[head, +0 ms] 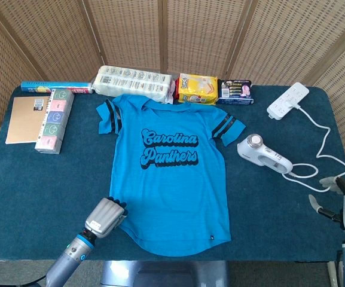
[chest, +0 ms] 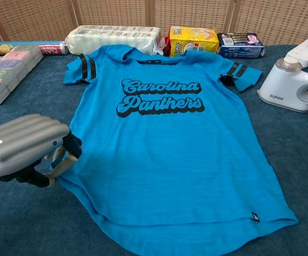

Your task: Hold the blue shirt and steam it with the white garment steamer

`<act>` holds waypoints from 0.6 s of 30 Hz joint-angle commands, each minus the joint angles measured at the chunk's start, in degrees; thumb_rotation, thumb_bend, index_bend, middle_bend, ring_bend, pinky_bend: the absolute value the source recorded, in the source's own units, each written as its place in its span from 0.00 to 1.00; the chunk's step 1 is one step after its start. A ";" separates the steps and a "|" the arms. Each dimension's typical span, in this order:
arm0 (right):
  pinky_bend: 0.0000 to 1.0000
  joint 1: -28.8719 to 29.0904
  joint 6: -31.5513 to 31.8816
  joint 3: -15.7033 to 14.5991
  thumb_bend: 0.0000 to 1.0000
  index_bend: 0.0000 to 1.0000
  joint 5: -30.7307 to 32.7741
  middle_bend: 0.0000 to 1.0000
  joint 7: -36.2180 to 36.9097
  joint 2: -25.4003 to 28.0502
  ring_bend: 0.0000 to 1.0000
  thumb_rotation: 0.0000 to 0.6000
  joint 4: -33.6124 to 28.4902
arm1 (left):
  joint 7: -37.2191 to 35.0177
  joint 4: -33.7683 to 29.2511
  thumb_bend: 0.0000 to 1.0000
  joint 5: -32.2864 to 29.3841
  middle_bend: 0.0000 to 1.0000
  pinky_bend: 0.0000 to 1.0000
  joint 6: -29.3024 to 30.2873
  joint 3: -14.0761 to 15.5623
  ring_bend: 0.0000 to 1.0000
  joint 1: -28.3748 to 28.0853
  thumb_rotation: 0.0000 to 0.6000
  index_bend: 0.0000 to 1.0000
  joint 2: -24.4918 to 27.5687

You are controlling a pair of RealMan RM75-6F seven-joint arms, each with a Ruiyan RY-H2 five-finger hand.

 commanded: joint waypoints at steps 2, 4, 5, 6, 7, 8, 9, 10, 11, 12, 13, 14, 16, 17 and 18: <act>0.40 3.13 -3.14 1.52 0.32 0.41 -0.07 0.44 -1.03 0.15 0.43 0.80 -1.12 | -1.40 0.14 0.45 0.83 0.71 0.54 0.75 -0.24 0.57 0.34 1.00 0.81 0.09; 0.39 5.78 -6.33 2.50 0.32 0.40 1.07 0.42 -2.63 0.32 0.41 0.80 -1.26 | -1.98 0.16 0.45 0.83 0.71 0.54 0.87 -0.24 0.57 0.53 1.00 0.81 0.00; 0.39 7.29 -8.30 3.02 0.32 0.40 2.13 0.41 -3.62 0.39 0.39 0.80 -1.20 | -2.39 0.19 0.45 0.78 0.71 0.54 0.93 -0.24 0.57 0.66 1.00 0.81 -0.08; 0.38 7.96 -9.13 3.29 0.32 0.39 2.72 0.40 -4.02 0.35 0.37 0.80 -1.09 | -2.52 0.24 0.45 0.78 0.71 0.54 0.95 -0.23 0.57 0.71 1.00 0.81 -0.12; 0.38 9.00 -10.33 3.68 0.32 0.37 3.80 0.38 -4.73 0.20 0.36 0.80 -0.90 | -2.65 0.35 0.44 0.78 0.71 0.54 0.94 -0.21 0.57 0.77 1.00 0.81 -0.16; 0.37 9.87 -11.28 3.94 0.31 0.36 4.54 0.37 -5.35 -0.03 0.35 0.80 -0.63 | -2.73 0.41 0.44 0.73 0.71 0.53 0.88 -0.17 0.57 0.82 1.00 0.81 -0.17; 0.37 11.05 -12.44 4.30 0.31 0.35 5.58 0.36 -6.19 -0.51 0.34 0.80 -0.06 | -2.80 0.45 0.44 0.55 0.71 0.53 0.69 -0.13 0.57 0.84 1.00 0.81 -0.17; 0.37 11.95 -13.25 4.52 0.31 0.34 6.38 0.35 -7.01 -0.96 0.34 0.80 0.42 | -2.82 0.47 0.44 0.34 0.71 0.53 0.45 -0.12 0.57 0.83 1.00 0.81 -0.14; 0.36 12.65 -13.72 4.72 0.31 0.32 7.12 0.35 -7.75 -1.38 0.33 0.80 0.78 | -2.82 0.46 0.44 0.20 0.71 0.52 0.30 -0.16 0.57 0.80 1.00 0.81 -0.13; 0.36 13.55 -14.21 4.95 0.31 0.31 8.06 0.34 -8.80 -2.00 0.33 0.80 1.39 | -2.76 0.51 0.44 0.08 0.71 0.52 0.19 -0.24 0.57 0.77 1.00 0.81 -0.15; 0.36 14.25 -14.59 5.12 0.31 0.29 9.00 0.33 -9.79 -2.53 0.32 0.79 1.95 | -2.70 0.56 0.44 0.01 0.71 0.52 0.13 -0.31 0.57 0.75 1.00 0.81 -0.19; 0.36 15.19 -15.14 5.33 0.30 0.28 10.36 0.32 -11.10 -3.26 0.32 0.80 2.66 | -2.67 0.52 0.44 -0.16 0.71 0.52 0.00 -0.40 0.57 0.72 1.00 0.81 -0.22; 0.35 16.25 -15.56 5.53 0.29 0.26 12.23 0.31 -12.81 -4.16 0.30 0.79 3.41 | -2.67 0.49 0.44 -0.29 0.71 0.52 -0.11 -0.52 0.57 0.68 1.00 0.81 -0.31; 0.34 16.90 -15.78 5.53 0.29 0.24 13.22 0.30 -13.94 -4.71 0.30 0.79 3.98 | -2.65 0.53 0.44 -0.29 0.71 0.51 -0.14 -0.61 0.57 0.64 1.00 0.81 -0.39; 0.34 17.35 -15.82 5.55 0.29 0.23 13.91 0.30 -14.73 -5.18 0.29 0.79 4.43 | -2.64 0.56 0.44 -0.33 0.71 0.51 -0.19 -0.65 0.57 0.62 1.00 0.81 -0.44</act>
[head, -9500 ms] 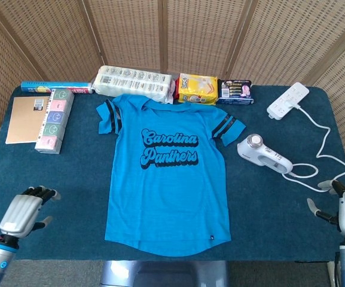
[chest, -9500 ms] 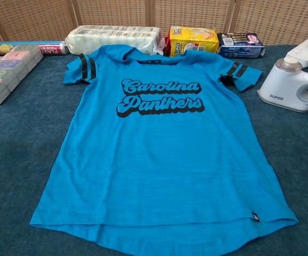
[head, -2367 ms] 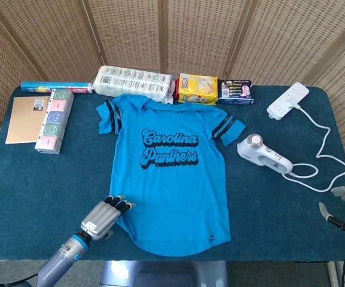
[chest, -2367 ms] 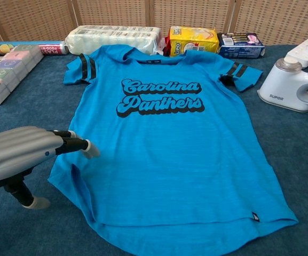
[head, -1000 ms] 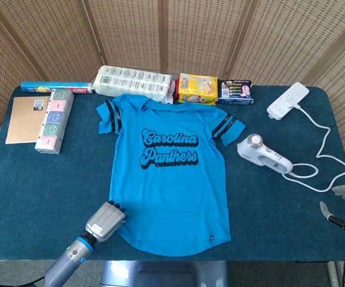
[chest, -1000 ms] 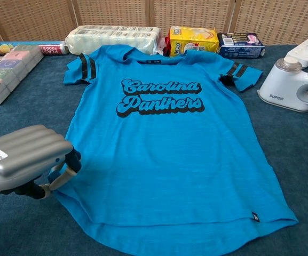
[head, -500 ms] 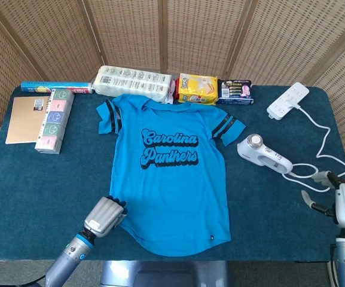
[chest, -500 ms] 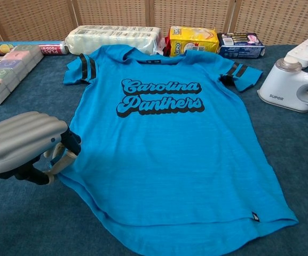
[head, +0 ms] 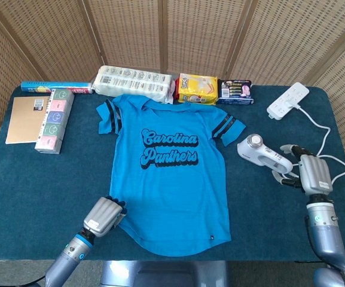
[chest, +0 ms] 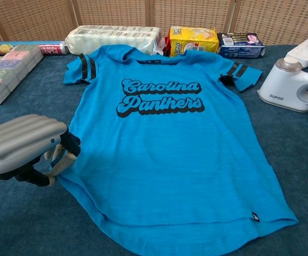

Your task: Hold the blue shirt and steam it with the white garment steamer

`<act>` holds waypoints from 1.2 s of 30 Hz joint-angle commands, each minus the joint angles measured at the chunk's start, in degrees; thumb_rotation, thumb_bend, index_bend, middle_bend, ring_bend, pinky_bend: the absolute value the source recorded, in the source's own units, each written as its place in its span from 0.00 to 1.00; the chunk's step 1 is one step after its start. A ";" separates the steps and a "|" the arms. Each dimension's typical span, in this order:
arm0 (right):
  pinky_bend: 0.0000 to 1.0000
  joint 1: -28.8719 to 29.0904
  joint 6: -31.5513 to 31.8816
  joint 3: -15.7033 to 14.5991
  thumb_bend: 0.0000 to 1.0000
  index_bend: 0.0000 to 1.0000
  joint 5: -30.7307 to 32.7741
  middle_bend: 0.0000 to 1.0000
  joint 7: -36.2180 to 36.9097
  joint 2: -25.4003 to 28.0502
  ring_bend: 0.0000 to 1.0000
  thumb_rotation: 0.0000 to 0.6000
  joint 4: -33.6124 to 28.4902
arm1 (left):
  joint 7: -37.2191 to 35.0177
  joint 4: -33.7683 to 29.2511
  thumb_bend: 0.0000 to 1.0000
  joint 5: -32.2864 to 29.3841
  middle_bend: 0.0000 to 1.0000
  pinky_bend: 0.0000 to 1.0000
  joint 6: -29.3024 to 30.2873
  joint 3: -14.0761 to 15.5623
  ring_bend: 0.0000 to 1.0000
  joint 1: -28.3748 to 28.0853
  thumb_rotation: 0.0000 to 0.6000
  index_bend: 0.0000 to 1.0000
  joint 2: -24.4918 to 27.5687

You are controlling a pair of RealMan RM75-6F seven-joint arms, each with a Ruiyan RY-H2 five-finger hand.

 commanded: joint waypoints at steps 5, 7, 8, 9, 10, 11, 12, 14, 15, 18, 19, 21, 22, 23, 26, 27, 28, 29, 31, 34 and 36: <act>0.33 4.01 -1.36 -0.05 0.29 0.18 5.94 0.26 -7.07 -4.52 0.26 0.80 4.49 | 0.11 0.05 0.44 -0.30 0.71 0.51 -0.43 -0.31 0.57 -0.21 1.00 0.81 -0.36; 0.32 4.85 -1.96 -0.25 0.29 0.17 7.32 0.25 -8.38 -5.27 0.25 0.79 5.30 | 0.24 0.00 0.44 -0.37 0.71 0.51 -0.50 -0.39 0.57 -0.26 1.00 0.81 -0.42; 0.32 5.45 -2.42 -0.48 0.29 0.16 8.22 0.24 -9.48 -5.74 0.25 0.79 5.97 | 0.27 -0.06 0.44 -0.40 0.71 0.51 -0.49 -0.47 0.57 -0.29 1.00 0.81 -0.49; 0.32 5.84 -2.52 -0.54 0.29 0.16 8.77 0.24 -10.13 -6.10 0.25 0.80 6.39 | 0.27 -0.07 0.44 -0.40 0.71 0.51 -0.48 -0.51 0.57 -0.29 1.00 0.81 -0.54; 0.31 6.24 -2.57 -0.67 0.29 0.15 9.25 0.24 -10.81 -6.61 0.25 0.80 7.02 | 0.32 -0.06 0.44 -0.41 0.71 0.51 -0.46 -0.54 0.57 -0.30 1.00 0.81 -0.60; 0.31 6.70 -2.53 -0.79 0.29 0.15 9.81 0.24 -11.55 -7.27 0.25 0.80 7.88 | 0.42 -0.04 0.44 -0.47 0.71 0.51 -0.47 -0.56 0.57 -0.30 1.00 0.81 -0.67; 0.31 6.98 -2.45 -0.83 0.29 0.15 10.12 0.24 -11.92 -7.73 0.24 0.80 8.45 | 0.49 -0.03 0.44 -0.54 0.71 0.51 -0.49 -0.57 0.57 -0.29 1.00 0.81 -0.72; 0.31 7.73 -2.39 -0.96 0.29 0.15 10.73 0.24 -12.65 -9.10 0.24 0.80 10.33 | 0.63 -0.05 0.44 -0.73 0.71 0.51 -0.62 -0.55 0.57 -0.30 1.00 0.81 -0.77; 0.31 8.00 -2.36 -1.00 0.29 0.15 10.91 0.24 -12.84 -9.66 0.24 0.80 11.12 | 0.70 -0.07 0.44 -0.77 0.71 0.50 -0.65 -0.55 0.57 -0.31 1.00 0.81 -0.76; 0.31 8.82 -2.70 -1.22 0.29 0.15 11.56 0.24 -13.29 -11.27 0.24 0.80 13.52 | 0.88 -0.06 0.44 -0.99 0.71 0.50 -0.64 -0.64 0.57 -0.30 1.00 0.81 -0.76; 0.31 9.03 -3.06 -1.22 0.29 0.15 11.92 0.24 -13.17 -11.66 0.24 0.80 14.02 | 0.93 -0.03 0.44 -1.07 0.71 0.50 -0.62 -0.71 0.57 -0.30 1.00 0.81 -0.77; 0.31 9.46 -3.85 -1.23 0.29 0.15 12.51 0.24 -12.88 -12.28 0.24 0.80 14.87 | 1.15 0.17 0.44 -1.09 0.71 0.50 -0.51 -0.86 0.57 -0.34 1.00 0.81 -0.84; 0.31 9.64 -3.95 -1.28 0.29 0.15 12.59 0.24 -12.93 -12.54 0.24 0.80 15.36 | 1.17 0.21 0.44 -1.14 0.71 0.50 -0.52 -0.87 0.57 -0.34 1.00 0.81 -0.88; 0.31 9.83 -4.01 -1.37 0.29 0.15 12.62 0.24 -13.06 -12.85 0.24 0.80 15.81 | 1.19 0.23 0.44 -1.22 0.71 0.50 -0.60 -0.90 0.57 -0.38 1.00 0.81 -0.91; 0.31 10.48 -4.34 -1.55 0.29 0.15 12.96 0.24 -13.42 -13.99 0.24 0.80 17.48 | 1.42 0.24 0.44 -1.43 0.71 0.50 -0.83 -1.00 0.57 -0.53 1.00 0.81 -1.05; 0.31 10.72 -4.43 -1.65 0.29 0.15 12.99 0.24 -13.64 -14.36 0.24 0.80 18.08 | 1.50 0.23 0.44 -1.50 0.71 0.50 -0.88 -1.03 0.57 -0.56 1.00 0.81 -1.10; 0.31 10.98 -4.47 -1.74 0.29 0.15 12.98 0.24 -13.92 -14.78 0.24 0.80 18.76 | 1.57 0.22 0.44 -1.55 0.71 0.50 -0.90 -1.07 0.57 -0.59 1.00 0.81 -1.15; 0.31 11.33 -4.48 -1.90 0.29 0.15 12.93 0.24 -14.35 -15.40 0.24 0.80 19.75 | 1.65 0.19 0.44 -1.61 0.71 0.50 -0.89 -1.13 0.57 -0.62 1.00 0.81 -1.23; 0.30 11.92 -4.55 -2.17 0.29 0.15 12.88 0.24 -15.12 -16.57 0.24 0.80 21.76 | 1.77 0.16 0.44 -1.73 0.71 0.50 -0.92 -1.23 0.57 -0.68 1.00 0.81 -1.35; 0.30 12.58 -4.33 -2.29 0.29 0.15 12.73 0.24 -15.60 -18.39 0.24 0.80 24.76 | 1.95 0.11 0.44 -1.96 0.71 0.50 -0.98 -1.31 0.57 -0.75 1.00 0.81 -1.45; 0.30 12.90 -3.99 -2.54 0.29 0.15 12.34 0.24 -16.08 -19.48 0.24 0.80 26.66 | 1.99 0.11 0.44 -2.04 0.71 0.50 -1.04 -1.35 0.57 -0.81 1.00 0.81 -1.51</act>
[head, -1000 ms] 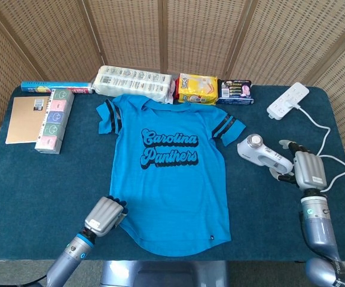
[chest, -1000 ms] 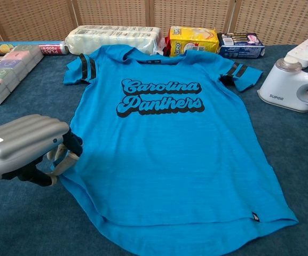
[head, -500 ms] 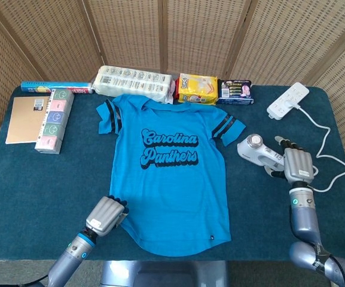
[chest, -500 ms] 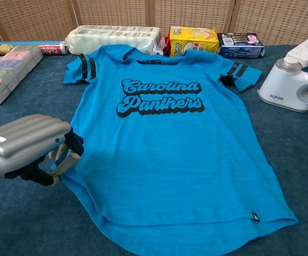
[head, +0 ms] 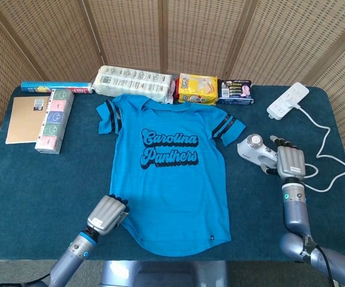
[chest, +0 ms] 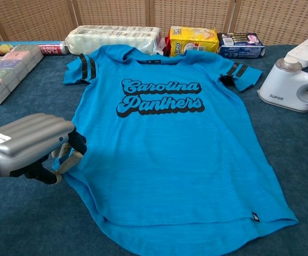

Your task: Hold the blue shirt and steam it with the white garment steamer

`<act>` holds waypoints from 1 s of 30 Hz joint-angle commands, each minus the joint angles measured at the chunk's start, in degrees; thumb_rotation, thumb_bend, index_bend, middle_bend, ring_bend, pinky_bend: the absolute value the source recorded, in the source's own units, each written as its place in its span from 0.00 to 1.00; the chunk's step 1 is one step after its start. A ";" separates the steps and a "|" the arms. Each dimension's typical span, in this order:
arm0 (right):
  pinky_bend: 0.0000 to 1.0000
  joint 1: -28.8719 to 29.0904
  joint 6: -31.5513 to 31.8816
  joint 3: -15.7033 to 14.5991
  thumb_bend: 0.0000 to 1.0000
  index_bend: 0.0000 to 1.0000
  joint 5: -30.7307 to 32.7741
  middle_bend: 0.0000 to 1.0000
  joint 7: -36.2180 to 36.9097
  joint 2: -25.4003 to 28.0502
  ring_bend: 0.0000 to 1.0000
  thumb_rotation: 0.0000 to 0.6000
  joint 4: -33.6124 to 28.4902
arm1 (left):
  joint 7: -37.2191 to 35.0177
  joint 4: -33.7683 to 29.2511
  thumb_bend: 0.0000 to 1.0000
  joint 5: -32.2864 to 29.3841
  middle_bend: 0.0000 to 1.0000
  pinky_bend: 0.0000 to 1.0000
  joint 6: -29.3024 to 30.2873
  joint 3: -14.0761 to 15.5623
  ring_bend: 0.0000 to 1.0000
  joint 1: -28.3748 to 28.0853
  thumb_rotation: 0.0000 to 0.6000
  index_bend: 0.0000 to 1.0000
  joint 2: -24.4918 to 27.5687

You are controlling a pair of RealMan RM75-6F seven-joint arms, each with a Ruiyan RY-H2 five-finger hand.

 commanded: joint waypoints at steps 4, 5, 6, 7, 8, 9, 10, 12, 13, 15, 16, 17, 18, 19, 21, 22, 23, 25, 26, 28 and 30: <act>0.29 1.13 0.51 -0.67 0.29 0.15 -0.82 0.24 -1.42 -3.24 0.24 0.80 5.19 | 0.06 0.08 0.44 -0.21 0.71 0.50 -0.17 -0.07 0.57 -0.14 1.00 0.81 -0.13; 0.29 1.29 0.74 -0.81 0.29 0.15 -1.13 0.24 -1.78 -3.73 0.24 0.80 6.15 | 0.08 0.10 0.44 -0.28 0.71 0.50 -0.21 -0.08 0.57 -0.17 1.00 0.81 -0.16; 0.29 1.40 0.84 -0.94 0.30 0.15 -1.35 0.24 -2.01 -4.06 0.24 0.80 6.79 | 0.07 0.09 0.44 -0.31 0.71 0.50 -0.21 -0.09 0.57 -0.17 1.00 0.81 -0.17; 0.29 1.50 0.98 -1.12 0.30 0.16 -1.66 0.25 -2.28 -4.54 0.23 0.80 7.64 | 0.03 0.07 0.44 -0.34 0.71 0.50 -0.23 -0.08 0.57 -0.18 1.00 0.81 -0.20; 0.28 1.56 1.07 -1.18 0.31 0.16 -1.86 0.25 -2.34 -4.85 0.23 0.80 8.13 | -0.02 0.05 0.44 -0.37 0.71 0.50 -0.26 -0.08 0.57 -0.19 1.00 0.81 -0.22; 0.28 1.63 1.22 -1.24 0.31 0.16 -2.11 0.25 -2.41 -5.31 0.23 0.80 8.83 | -0.09 0.02 0.44 -0.45 0.71 0.50 -0.30 -0.09 0.57 -0.21 1.00 0.81 -0.20; 0.28 1.70 1.27 -1.32 0.32 0.17 -2.34 0.25 -2.51 -5.71 0.23 0.80 9.44 | -0.10 0.02 0.44 -0.48 0.71 0.50 -0.29 -0.11 0.57 -0.22 1.00 0.81 -0.19; 0.28 1.92 1.53 -1.53 0.34 0.18 -2.97 0.26 -2.90 -6.47 0.23 0.80 10.75 | -0.12 0.06 0.44 -0.60 0.71 0.50 -0.26 -0.21 0.57 -0.25 1.00 0.81 -0.11; 0.28 2.00 1.79 -1.67 0.34 0.18 -3.41 0.27 -3.09 -6.90 0.23 0.80 11.58 | -0.12 0.06 0.44 -0.63 0.71 0.50 -0.24 -0.24 0.57 -0.27 1.00 0.81 -0.07; 0.27 2.12 2.34 -1.96 0.34 0.19 -4.33 0.27 -3.40 -7.78 0.23 0.80 13.26 | -0.09 0.04 0.44 -0.66 0.71 0.50 -0.25 -0.25 0.57 -0.32 1.00 0.81 0.01; 0.27 2.16 2.44 -2.12 0.34 0.19 -4.73 0.27 -3.58 -8.34 0.23 0.79 14.31 | -0.13 0.00 0.44 -0.67 0.71 0.50 -0.23 -0.26 0.57 -0.33 1.00 0.81 0.04; 0.26 2.19 2.50 -2.14 0.35 0.19 -4.95 0.27 -3.61 -8.77 0.23 0.80 15.02 | -0.15 -0.01 0.44 -0.66 0.71 0.50 -0.20 -0.27 0.57 -0.34 1.00 0.81 0.04; 0.26 2.28 2.51 -2.28 0.35 0.19 -5.25 0.27 -3.90 -9.45 0.23 0.79 16.20 | -0.17 -0.01 0.44 -0.72 0.71 0.50 -0.26 -0.26 0.57 -0.38 1.00 0.81 0.00; 0.26 2.37 2.47 -2.31 0.35 0.20 -5.43 0.27 -4.08 -9.95 0.23 0.80 17.09 | -0.17 -0.02 0.44 -0.74 0.71 0.50 -0.29 -0.28 0.57 -0.41 1.00 0.81 -0.03; 0.25 2.61 2.27 -2.57 0.35 0.20 -5.94 0.28 -4.79 -11.05 0.23 0.80 19.32 | -0.15 -0.05 0.44 -0.77 0.71 0.50 -0.31 -0.28 0.57 -0.46 1.00 0.81 -0.11; 0.24 2.73 1.94 -2.54 0.35 0.21 -5.88 0.28 -5.09 -11.49 0.23 0.80 20.17 | -0.10 -0.02 0.44 -0.77 0.71 0.50 -0.27 -0.31 0.57 -0.48 1.00 0.81 -0.14; 0.24 2.89 1.56 -2.37 0.35 0.21 -5.75 0.28 -5.44 -11.91 0.23 0.80 20.99 | -0.01 -0.01 0.44 -0.81 0.71 0.50 -0.27 -0.34 0.57 -0.52 1.00 0.81 -0.16; 0.23 3.17 1.10 -1.98 0.35 0.21 -5.56 0.28 -5.89 -12.41 0.23 0.80 21.95 | 0.02 -0.08 0.44 -0.89 0.71 0.50 -0.27 -0.39 0.57 -0.56 1.00 0.81 -0.18; 0.23 3.29 0.97 -1.87 0.35 0.21 -5.58 0.28 -6.17 -12.65 0.23 0.80 22.48 | 0.04 -0.09 0.44 -0.92 0.71 0.50 -0.26 -0.39 0.57 -0.57 1.00 0.81 -0.18; 0.23 3.50 0.55 -1.85 0.36 0.22 -5.72 0.29 -6.75 -13.06 0.23 0.80 23.49 | 0.05 -0.13 0.44 -0.98 0.71 0.50 -0.27 -0.39 0.57 -0.60 1.00 0.81 -0.19; 0.23 3.77 -0.18 -1.82 0.36 0.22 -5.84 0.29 -7.33 -13.44 0.23 0.80 24.73 | 0.10 -0.13 0.44 -1.02 0.71 0.50 -0.25 -0.38 0.57 -0.62 1.00 0.81 -0.17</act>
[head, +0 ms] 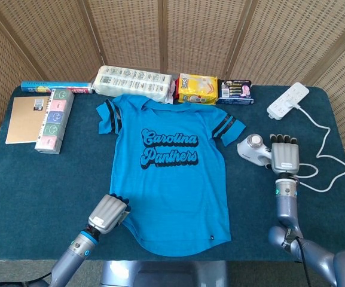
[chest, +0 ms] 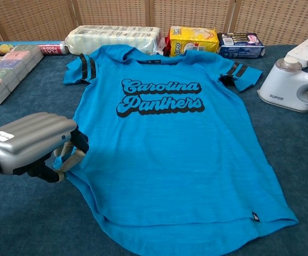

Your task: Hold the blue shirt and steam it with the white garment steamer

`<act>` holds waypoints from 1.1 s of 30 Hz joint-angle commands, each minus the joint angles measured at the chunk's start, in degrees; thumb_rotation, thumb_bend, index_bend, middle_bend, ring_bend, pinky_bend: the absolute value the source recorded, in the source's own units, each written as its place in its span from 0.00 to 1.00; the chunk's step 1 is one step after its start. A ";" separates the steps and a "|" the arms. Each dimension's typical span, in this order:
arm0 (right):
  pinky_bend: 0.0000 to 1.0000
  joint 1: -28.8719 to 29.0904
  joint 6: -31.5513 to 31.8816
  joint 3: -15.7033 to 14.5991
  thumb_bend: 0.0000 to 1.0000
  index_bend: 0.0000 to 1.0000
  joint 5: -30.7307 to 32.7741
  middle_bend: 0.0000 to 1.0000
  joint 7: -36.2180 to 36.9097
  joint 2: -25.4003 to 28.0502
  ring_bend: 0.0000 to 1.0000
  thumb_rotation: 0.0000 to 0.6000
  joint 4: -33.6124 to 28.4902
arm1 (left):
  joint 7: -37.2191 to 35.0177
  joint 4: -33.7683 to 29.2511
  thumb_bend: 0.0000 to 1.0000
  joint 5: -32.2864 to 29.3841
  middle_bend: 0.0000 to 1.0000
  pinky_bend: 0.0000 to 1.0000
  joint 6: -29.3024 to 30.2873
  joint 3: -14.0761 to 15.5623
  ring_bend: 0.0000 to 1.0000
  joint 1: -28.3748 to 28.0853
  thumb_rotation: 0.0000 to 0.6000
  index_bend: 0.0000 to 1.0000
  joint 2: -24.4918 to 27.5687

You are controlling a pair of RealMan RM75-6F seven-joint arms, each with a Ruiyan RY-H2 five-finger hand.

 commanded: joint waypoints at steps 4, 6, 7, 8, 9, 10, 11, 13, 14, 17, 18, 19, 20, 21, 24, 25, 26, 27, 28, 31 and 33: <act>0.24 0.90 -1.74 0.38 0.37 0.24 -0.60 0.31 -1.09 -1.13 0.25 0.80 3.45 | 0.06 -0.09 0.44 -0.14 0.71 0.50 0.02 -0.05 0.57 -0.09 1.00 0.81 0.02; 0.24 1.19 -2.12 0.64 0.39 0.26 -0.88 0.32 -0.97 -1.54 0.26 0.80 4.78 | 0.10 -0.08 0.44 -0.21 0.71 0.50 -0.02 -0.07 0.57 -0.15 1.00 0.81 -0.06; 0.25 1.30 -2.30 0.75 0.39 0.27 -0.96 0.33 -0.90 -1.75 0.27 0.80 5.32 | 0.12 -0.11 0.44 -0.27 0.71 0.50 -0.07 -0.07 0.57 -0.18 1.00 0.81 -0.09; 0.26 1.45 -2.64 0.92 0.40 0.28 -0.99 0.34 -0.89 -2.02 0.28 0.80 6.10 | 0.13 -0.11 0.44 -0.33 0.71 0.50 -0.12 -0.11 0.57 -0.23 1.00 0.81 -0.15; 0.27 1.58 -2.97 1.04 0.40 0.28 -0.93 0.34 -1.03 -2.24 0.29 0.80 6.74 | 0.17 -0.10 0.44 -0.37 0.71 0.50 -0.14 -0.13 0.57 -0.26 1.00 0.81 -0.19; 0.28 1.72 -3.46 1.12 0.41 0.29 -0.83 0.35 -1.21 -2.44 0.30 0.80 7.40 | 0.22 -0.10 0.44 -0.43 0.71 0.50 -0.17 -0.15 0.57 -0.30 1.00 0.81 -0.23; 0.29 1.80 -3.71 1.17 0.42 0.31 -0.82 0.35 -1.27 -2.56 0.30 0.80 7.77 | 0.24 -0.10 0.44 -0.46 0.71 0.50 -0.17 -0.17 0.57 -0.32 1.00 0.81 -0.25; 0.32 2.14 -4.52 0.86 0.44 0.32 -1.17 0.36 -2.14 -2.94 0.32 0.80 9.49 | 0.40 -0.04 0.44 -0.48 0.71 0.50 -0.13 -0.20 0.57 -0.36 1.00 0.81 -0.33; 0.33 2.33 -5.02 0.66 0.44 0.33 -1.40 0.37 -2.50 -3.15 0.33 0.80 10.37 | 0.50 -0.02 0.44 -0.54 0.71 0.50 -0.17 -0.19 0.57 -0.39 1.00 0.81 -0.35; 0.39 2.91 -6.86 1.07 0.46 0.35 -1.17 0.39 -2.54 -3.98 0.38 0.85 12.51 | 0.58 -0.05 0.44 -0.74 0.71 0.50 -0.21 -0.21 0.57 -0.45 1.00 0.81 -0.40; 0.40 3.11 -7.45 1.33 0.46 0.36 -1.02 0.40 -2.44 -4.32 0.39 0.88 13.22 | 0.57 -0.07 0.44 -0.77 0.71 0.50 -0.16 -0.20 0.57 -0.43 1.00 0.81 -0.41; 0.43 3.19 -7.72 1.42 0.46 0.37 -1.00 0.42 -2.37 -4.47 0.42 0.94 13.53 | 0.56 -0.09 0.44 -0.81 0.71 0.50 -0.14 -0.21 0.57 -0.43 1.00 0.81 -0.41; 0.46 3.32 -8.10 1.51 0.47 0.40 -1.06 0.44 -2.19 -4.64 0.44 0.98 13.93 | 0.56 -0.11 0.44 -0.91 0.71 0.50 -0.12 -0.20 0.57 -0.40 1.00 0.81 -0.37; 0.47 3.41 -8.29 1.55 0.47 0.41 -1.16 0.45 -2.03 -4.76 0.46 1.00 14.21 | 0.57 -0.12 0.44 -0.95 0.71 0.50 -0.11 -0.20 0.57 -0.40 1.00 0.81 -0.35; 0.53 3.73 -8.72 1.43 0.47 0.49 -2.17 0.53 -1.01 -5.20 0.55 1.00 15.40 | 0.58 -0.07 0.44 -1.11 0.71 0.50 -0.17 -0.19 0.57 -0.44 1.00 0.81 -0.33; 0.56 3.87 -8.89 1.36 0.47 0.51 -2.65 0.56 -0.32 -5.31 0.58 1.00 15.78 | 0.54 -0.05 0.44 -1.15 0.71 0.50 -0.20 -0.21 0.57 -0.47 1.00 0.81 -0.38; 0.60 3.98 -9.17 1.26 0.47 0.53 -3.17 0.58 0.56 -5.41 0.60 1.00 16.16 | 0.51 -0.03 0.44 -1.20 0.71 0.50 -0.24 -0.20 0.57 -0.49 1.00 0.81 -0.42; 0.62 4.07 -9.48 0.99 0.47 0.54 -4.00 0.60 1.76 -5.48 0.62 1.00 16.70 | 0.48 0.02 0.44 -1.24 0.71 0.50 -0.25 -0.20 0.57 -0.50 1.00 0.81 -0.47; 0.64 4.15 -9.52 0.66 0.46 0.56 -4.94 0.62 3.04 -5.49 0.64 1.00 17.03 | 0.46 0.06 0.44 -1.26 0.71 0.50 -0.24 -0.18 0.57 -0.50 1.00 0.81 -0.51; 0.70 4.17 -9.80 0.44 0.43 0.60 -6.68 0.68 7.02 -5.84 0.70 1.00 18.24 | 0.42 0.16 0.44 -1.33 0.71 0.50 -0.22 -0.14 0.57 -0.51 1.00 0.81 -0.56; 0.73 4.29 -9.97 0.87 0.41 0.63 -7.29 0.71 9.86 -5.99 0.73 1.00 18.56 | 0.41 0.21 0.44 -1.39 0.71 0.50 -0.19 -0.12 0.57 -0.50 1.00 0.81 -0.56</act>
